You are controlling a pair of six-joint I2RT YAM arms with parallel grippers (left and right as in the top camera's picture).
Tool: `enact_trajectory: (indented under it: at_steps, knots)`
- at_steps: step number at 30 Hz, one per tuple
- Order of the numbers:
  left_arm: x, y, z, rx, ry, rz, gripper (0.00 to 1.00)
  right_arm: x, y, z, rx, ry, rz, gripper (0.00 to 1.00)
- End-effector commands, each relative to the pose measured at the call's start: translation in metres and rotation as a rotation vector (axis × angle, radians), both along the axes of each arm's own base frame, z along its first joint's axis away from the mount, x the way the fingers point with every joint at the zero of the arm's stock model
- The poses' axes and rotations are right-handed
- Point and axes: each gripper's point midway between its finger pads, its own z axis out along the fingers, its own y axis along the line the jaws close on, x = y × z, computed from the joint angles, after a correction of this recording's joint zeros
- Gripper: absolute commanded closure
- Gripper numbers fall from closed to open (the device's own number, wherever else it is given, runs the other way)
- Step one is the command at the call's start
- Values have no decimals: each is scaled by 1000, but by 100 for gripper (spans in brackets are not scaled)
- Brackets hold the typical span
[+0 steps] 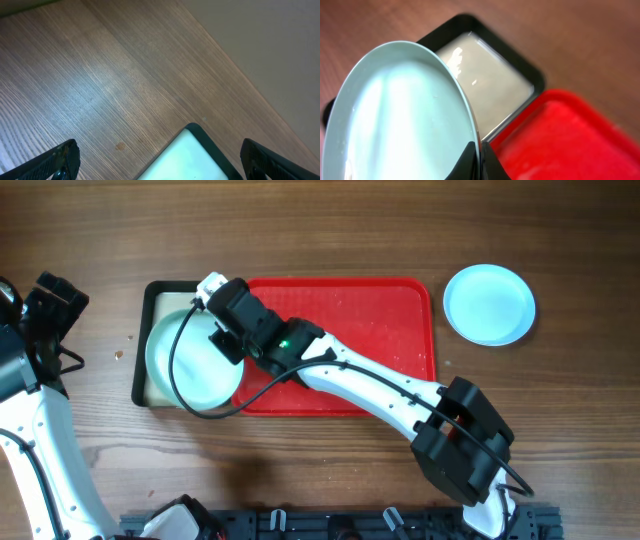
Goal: Clean dirty plates on tray and stack at the side
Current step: 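Lift the light-blue plate and tilt it over the water tray with the right gripper, then carry the light-blue plate rightward over the red tray to the plate stack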
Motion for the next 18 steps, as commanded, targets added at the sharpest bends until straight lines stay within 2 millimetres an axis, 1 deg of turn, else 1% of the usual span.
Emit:
enact_trajectory:
  at_steps: [1, 5, 8, 10, 12, 13, 14, 18]
  knots:
    - [0, 2, 0, -1, -2, 1, 0, -15, 6, -1, 56, 120, -12, 96]
    - [0, 2, 0, -1, -2, 1, 0, -21, -10, -17, -5, 195, -20, 96]
    - [0, 2, 0, -1, -2, 1, 0, -16, -27, -25, -35, 246, -64, 95]
    - [0, 2, 0, 0, -2, 1, 0, -8, -42, -29, -41, 282, -123, 96]
    - [0, 2, 0, -1, -2, 1, 0, 6, -58, -32, -31, 320, -200, 96]
    - [0, 2, 0, -1, -2, 1, 0, 16, -71, -33, -16, 351, -249, 96]
    - [0, 2, 0, 0, -2, 1, 0, 23, -79, -34, 1, 379, -276, 96]
    - [0, 2, 0, -1, -2, 1, 0, 44, -112, -33, 94, 528, -319, 96]
